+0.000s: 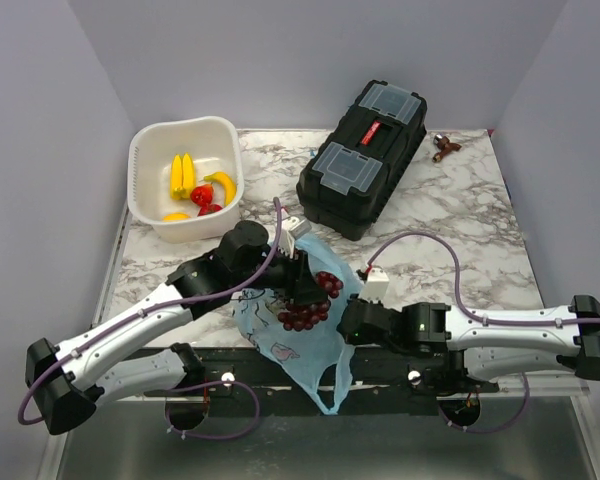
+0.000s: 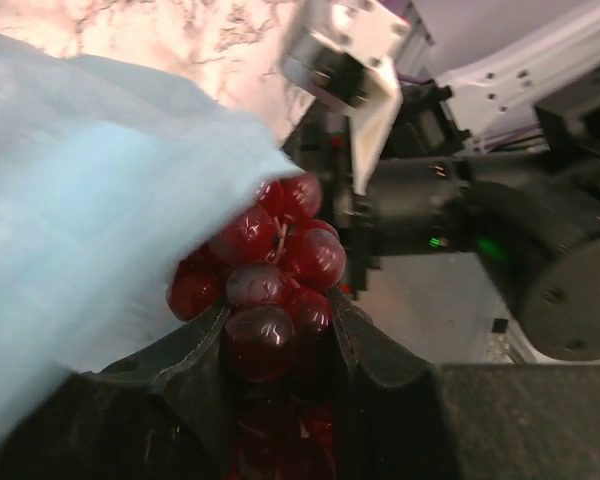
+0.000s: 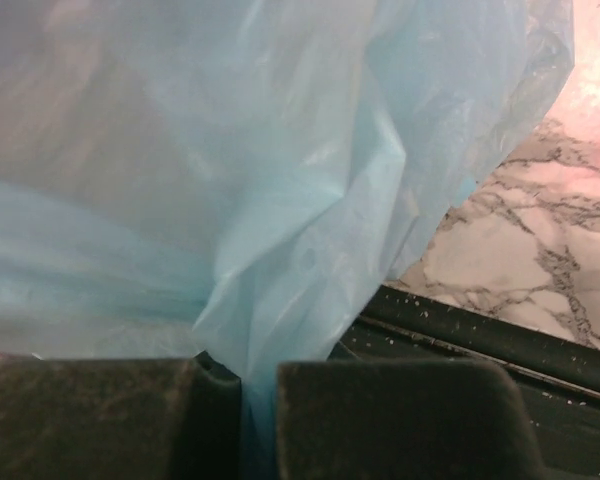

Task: Take the fake fruits out of the plastic bag
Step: Take out the fake fruit from the plastic bag, then place the fake fruit in the bin.

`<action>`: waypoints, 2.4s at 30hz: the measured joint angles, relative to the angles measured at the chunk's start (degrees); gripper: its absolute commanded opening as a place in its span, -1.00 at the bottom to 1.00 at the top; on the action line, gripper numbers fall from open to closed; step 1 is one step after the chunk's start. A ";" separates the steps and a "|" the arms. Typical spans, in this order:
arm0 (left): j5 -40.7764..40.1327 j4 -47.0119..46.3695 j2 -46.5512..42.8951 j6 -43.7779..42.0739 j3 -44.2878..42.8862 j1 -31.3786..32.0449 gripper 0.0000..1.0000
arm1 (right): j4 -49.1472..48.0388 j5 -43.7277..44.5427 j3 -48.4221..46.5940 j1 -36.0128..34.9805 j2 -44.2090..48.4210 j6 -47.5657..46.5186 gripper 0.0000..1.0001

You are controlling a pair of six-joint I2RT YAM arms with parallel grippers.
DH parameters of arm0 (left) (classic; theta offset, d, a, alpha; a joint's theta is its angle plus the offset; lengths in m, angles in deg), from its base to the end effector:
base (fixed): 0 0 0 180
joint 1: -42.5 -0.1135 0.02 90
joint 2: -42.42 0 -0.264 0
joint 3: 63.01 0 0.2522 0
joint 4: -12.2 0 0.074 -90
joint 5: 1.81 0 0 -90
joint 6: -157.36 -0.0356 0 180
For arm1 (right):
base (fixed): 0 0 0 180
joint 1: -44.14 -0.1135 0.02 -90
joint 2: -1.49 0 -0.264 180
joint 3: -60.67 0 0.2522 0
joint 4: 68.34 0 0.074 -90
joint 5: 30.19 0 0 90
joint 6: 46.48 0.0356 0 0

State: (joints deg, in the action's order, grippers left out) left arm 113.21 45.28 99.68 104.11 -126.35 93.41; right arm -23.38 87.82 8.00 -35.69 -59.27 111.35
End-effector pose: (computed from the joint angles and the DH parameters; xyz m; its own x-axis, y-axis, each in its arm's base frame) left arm 0.1287 -0.1823 0.3140 -0.7923 0.1155 -0.5990 0.5827 0.4343 -0.6870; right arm 0.0525 0.1980 0.2241 -0.8118 0.1049 -0.5744 -0.1784 0.8921 0.4151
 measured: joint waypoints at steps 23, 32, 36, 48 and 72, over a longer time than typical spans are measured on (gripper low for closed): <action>11.10 4.98 -10.58 -0.48 -4.02 -3.21 -1.00 | 0.00 -2.97 -0.96 9.07 -1.33 -4.00 -0.99; -3.39 16.72 -15.30 -1.51 -15.26 -8.28 -1.00 | 0.42 -3.48 0.85 9.09 1.66 -3.37 -0.99; -16.52 23.58 -16.39 -1.29 -18.51 -11.43 -1.00 | 0.87 -3.54 1.01 9.09 2.27 -3.02 -0.99; -38.58 29.59 -9.09 -2.97 -21.86 -21.46 -1.00 | 0.33 -4.02 2.27 9.09 2.91 -2.73 -0.99; -14.95 16.50 32.52 15.23 -28.57 -60.50 -0.82 | 1.92 -5.92 5.64 9.35 10.01 -0.98 -0.99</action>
State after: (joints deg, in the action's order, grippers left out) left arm 98.26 61.78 132.20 119.35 -154.92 32.91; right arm -21.46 81.89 13.64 -26.34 -49.26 110.37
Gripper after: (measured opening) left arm 0.317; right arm 0.008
